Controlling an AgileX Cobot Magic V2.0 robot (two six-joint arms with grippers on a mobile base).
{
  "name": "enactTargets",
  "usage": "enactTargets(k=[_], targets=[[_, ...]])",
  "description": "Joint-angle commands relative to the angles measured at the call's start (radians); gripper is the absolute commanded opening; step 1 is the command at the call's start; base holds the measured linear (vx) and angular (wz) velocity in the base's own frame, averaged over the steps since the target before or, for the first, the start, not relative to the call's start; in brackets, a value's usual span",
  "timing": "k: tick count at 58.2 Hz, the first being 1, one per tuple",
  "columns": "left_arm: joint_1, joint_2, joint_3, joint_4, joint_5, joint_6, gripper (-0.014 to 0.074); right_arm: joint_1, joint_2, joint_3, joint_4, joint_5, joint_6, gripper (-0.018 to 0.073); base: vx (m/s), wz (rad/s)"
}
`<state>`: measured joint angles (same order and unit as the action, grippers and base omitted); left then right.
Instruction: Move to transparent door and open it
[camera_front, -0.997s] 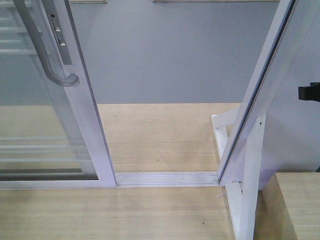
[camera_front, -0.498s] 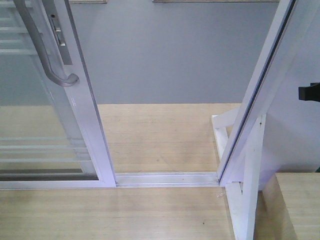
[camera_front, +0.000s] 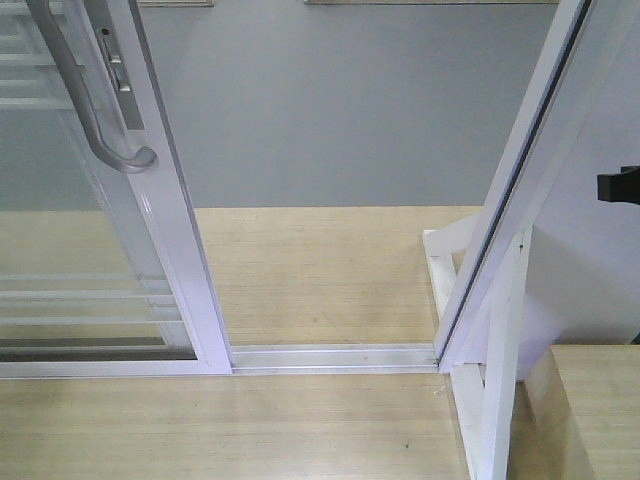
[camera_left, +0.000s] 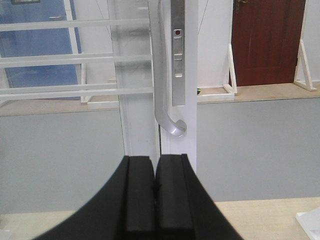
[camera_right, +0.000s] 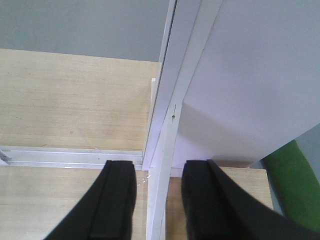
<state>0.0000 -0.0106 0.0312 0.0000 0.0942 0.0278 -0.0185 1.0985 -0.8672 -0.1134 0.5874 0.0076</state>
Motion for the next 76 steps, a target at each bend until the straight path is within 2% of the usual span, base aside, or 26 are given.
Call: enactTargets(k=[1,16,21,29,41,49,63,73,76], targets=[[0.001,-0.014,0.016,-0.007,-0.075,-0.011,-0.0008,-0.004,-0.016,-0.029,-0.008,-0.065,-0.008,0.0333,0.0,0.0],[0.001,-0.014,0.016,-0.007,-0.075,-0.011,-0.0008,-0.004,-0.016,-0.015,-0.01,-0.078,-0.008,0.0333,0.0,0.0],[0.001,-0.014,0.016,-0.007,-0.075,-0.011,-0.0008,-0.006,-0.052,0.018,-0.053,-0.087,-0.008,0.0312,0.0,0.0],[0.001,-0.014,0.016,-0.007,-0.075,-0.011,-0.0008,-0.013,-0.179,0.159,-0.034,-0.217,-0.008,0.0193,0.0,0.0],[0.001,-0.014,0.016,-0.007,-0.075,-0.011,-0.0008,-0.092,-0.452,0.425,0.062,-0.468,-0.008,-0.0016,0.0,0.0],[0.001,-0.014,0.016,-0.007,-0.075,-0.011,-0.0008,-0.112,-0.636,0.571,0.071,-0.526,-0.008,-0.0011,0.0,0.0],[0.001,-0.014,0.016,-0.007,-0.075,-0.011,-0.0008,-0.112,-0.909,0.792,0.072,-0.538,-0.008,-0.0008,0.0,0.0],[0.001,-0.014,0.016,-0.007,-0.075,-0.011,-0.0008,-0.112,-1.038,0.904,0.072,-0.598,-0.008,-0.0008,0.0,0.0],[0.001,-0.014,0.016,-0.007,-0.075,-0.011,-0.0008,-0.112,-1.08,0.901,0.076,-0.55,-0.008,-0.0008,0.0,0.0]])
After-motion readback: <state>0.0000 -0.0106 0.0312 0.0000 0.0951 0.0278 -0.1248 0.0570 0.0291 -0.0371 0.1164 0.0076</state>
